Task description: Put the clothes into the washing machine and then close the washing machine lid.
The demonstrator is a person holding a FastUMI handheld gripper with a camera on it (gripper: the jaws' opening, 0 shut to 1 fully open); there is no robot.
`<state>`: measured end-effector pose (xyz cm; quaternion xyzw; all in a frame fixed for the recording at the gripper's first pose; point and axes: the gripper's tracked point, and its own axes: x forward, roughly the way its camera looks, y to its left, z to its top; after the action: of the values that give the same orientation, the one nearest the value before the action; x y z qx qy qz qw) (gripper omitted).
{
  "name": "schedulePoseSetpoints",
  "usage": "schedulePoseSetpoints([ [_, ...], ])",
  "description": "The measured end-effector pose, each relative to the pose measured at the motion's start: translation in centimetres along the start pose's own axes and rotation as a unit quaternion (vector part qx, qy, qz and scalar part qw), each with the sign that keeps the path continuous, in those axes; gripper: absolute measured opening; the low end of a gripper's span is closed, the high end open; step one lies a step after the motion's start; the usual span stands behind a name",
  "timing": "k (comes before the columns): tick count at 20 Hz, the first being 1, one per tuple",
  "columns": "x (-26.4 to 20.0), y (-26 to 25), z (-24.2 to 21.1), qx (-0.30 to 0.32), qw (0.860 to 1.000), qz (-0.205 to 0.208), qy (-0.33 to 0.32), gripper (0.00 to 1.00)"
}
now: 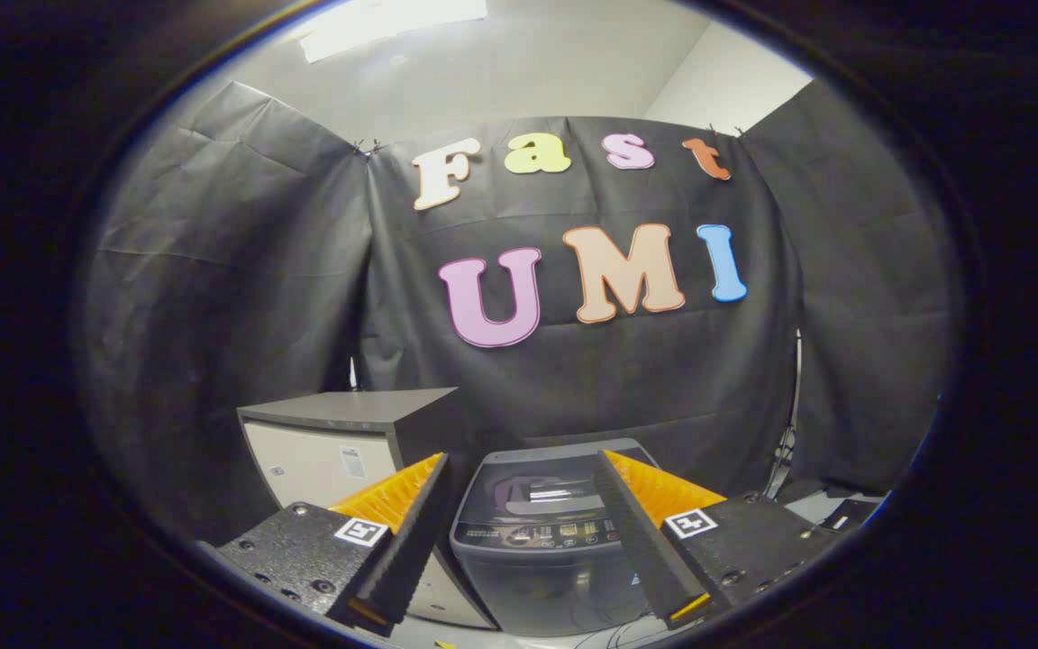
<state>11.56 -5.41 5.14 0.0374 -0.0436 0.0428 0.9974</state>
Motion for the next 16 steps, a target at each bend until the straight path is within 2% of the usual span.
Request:
schedulePoseSetpoints([
  [4, 0.1, -0.49, 0.03, 0.017, 1.0, -0.005, -0.003, 0.96],
  [12, 0.27, -0.3, -0.27, 0.009, 1.0, -0.011, -0.001, 0.96],
  [16, 0.26, -0.14, 0.21, 0.005, 1.0, 0.002, -0.018, 0.96],
])
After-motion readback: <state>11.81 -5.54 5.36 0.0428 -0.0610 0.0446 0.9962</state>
